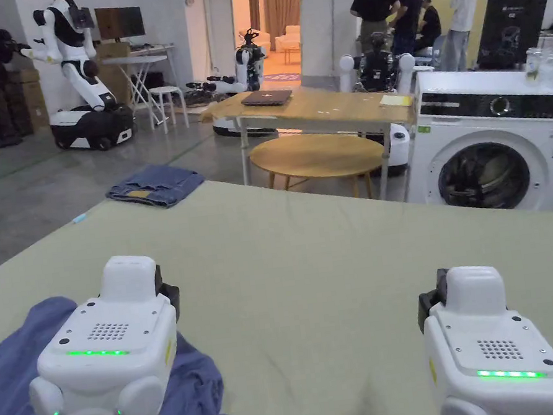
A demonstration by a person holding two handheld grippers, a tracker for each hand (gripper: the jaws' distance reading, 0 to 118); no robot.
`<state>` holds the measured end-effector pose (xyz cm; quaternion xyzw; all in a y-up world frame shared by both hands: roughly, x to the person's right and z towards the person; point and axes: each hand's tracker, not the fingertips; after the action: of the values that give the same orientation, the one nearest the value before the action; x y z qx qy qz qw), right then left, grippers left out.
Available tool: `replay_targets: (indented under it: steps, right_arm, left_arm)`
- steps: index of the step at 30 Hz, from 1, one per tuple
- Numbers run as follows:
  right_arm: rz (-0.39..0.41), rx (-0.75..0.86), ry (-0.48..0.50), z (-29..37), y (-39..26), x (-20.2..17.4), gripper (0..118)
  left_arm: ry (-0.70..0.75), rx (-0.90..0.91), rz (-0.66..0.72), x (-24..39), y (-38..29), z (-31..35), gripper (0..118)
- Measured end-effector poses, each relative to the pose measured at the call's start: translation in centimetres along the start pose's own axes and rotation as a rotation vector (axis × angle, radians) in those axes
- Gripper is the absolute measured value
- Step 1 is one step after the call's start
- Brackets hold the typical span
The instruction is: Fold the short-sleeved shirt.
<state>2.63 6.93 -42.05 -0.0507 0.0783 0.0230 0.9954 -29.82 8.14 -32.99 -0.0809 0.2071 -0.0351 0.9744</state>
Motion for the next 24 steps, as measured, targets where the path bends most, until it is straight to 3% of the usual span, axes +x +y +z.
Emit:
replay_targets:
  steps: [6,9,15,17,20,23,24]
  right_arm:
    - [0.021,-0.038,0.139,-0.9,-0.2,-6.5,0]
    - [0.035,-0.052,0.211,-1.0,-0.5,-8.9,0]
    - [0.072,-0.085,0.282,-1.1,-1.8,-12.0,0]
    - [0.053,-0.122,0.325,-1.4,-2.3,-12.1,0]
    - [0.062,-0.143,0.321,-1.5,-3.1,-12.3,0]
    - [0.082,-0.169,0.314,-1.7,-3.9,-12.0,0]
    - [0.084,-0.173,0.313,-1.7,-4.0,-11.9,0]
  left_arm:
    - [0.118,-0.133,0.032,-8.7,-1.2,0.5,0]
    - [0.145,-0.287,0.052,-12.8,-1.7,-0.3,0]
    - [0.011,-0.651,0.159,-19.5,-4.1,-3.2,0]
    - [-0.029,-0.717,0.18,-20.8,-5.5,-4.1,13]
    - [-0.065,-0.792,0.203,-21.5,-6.9,-5.5,63]
    - [-0.108,-0.855,0.261,-21.3,-8.2,-7.5,70]
    - [-0.117,-0.867,0.268,-21.4,-8.7,-8.1,67]
